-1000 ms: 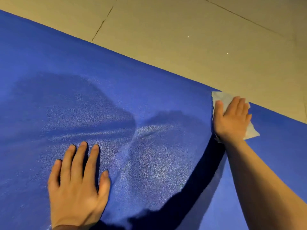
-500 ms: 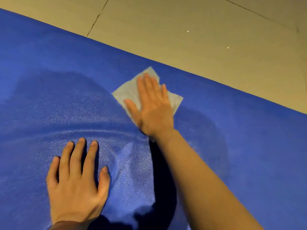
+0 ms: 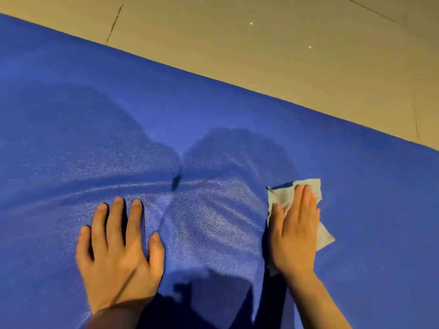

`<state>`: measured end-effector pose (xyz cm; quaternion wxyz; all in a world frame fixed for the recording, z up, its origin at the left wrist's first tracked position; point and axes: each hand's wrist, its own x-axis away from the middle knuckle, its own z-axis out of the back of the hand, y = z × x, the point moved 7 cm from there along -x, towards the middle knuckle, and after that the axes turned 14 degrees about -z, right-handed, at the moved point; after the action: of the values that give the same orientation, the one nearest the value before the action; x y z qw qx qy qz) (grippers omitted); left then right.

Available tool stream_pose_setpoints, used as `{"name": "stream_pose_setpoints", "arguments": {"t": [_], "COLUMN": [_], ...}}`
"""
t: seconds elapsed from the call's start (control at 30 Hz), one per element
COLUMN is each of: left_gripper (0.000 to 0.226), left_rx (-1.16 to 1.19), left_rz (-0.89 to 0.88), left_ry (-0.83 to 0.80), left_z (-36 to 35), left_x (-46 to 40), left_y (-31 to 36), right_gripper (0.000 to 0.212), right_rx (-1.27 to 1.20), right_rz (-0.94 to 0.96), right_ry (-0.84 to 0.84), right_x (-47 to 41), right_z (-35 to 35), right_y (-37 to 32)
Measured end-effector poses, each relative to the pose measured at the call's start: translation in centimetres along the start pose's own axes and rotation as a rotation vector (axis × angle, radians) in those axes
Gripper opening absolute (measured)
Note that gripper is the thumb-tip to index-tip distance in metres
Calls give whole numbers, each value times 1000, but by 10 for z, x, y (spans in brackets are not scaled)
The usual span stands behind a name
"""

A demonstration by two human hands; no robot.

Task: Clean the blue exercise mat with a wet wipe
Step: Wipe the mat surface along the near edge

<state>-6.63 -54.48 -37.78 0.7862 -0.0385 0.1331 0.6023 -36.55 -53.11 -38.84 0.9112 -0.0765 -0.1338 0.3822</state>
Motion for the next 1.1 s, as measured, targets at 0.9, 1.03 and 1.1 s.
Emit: {"name": "stream_pose_setpoints", "arguments": {"t": [0.9,1.03,1.1], "left_gripper": [56,55,55], "left_rx": [6,15,7], "left_rz": [20,17,17], "left_ry": [-14,-10,-11], "left_z": [-3,-2,-2], "left_x": [-1,0,0], "left_y": [1,1,1], "right_gripper": [62,55,52], "right_rx": [55,108,222], "right_rz": [434,657,812], "right_ry": [110,12,-24], "right_x": [-16,-5,1], "right_z": [-38,-19,-9], "right_y": [-171,-116,-84]}}
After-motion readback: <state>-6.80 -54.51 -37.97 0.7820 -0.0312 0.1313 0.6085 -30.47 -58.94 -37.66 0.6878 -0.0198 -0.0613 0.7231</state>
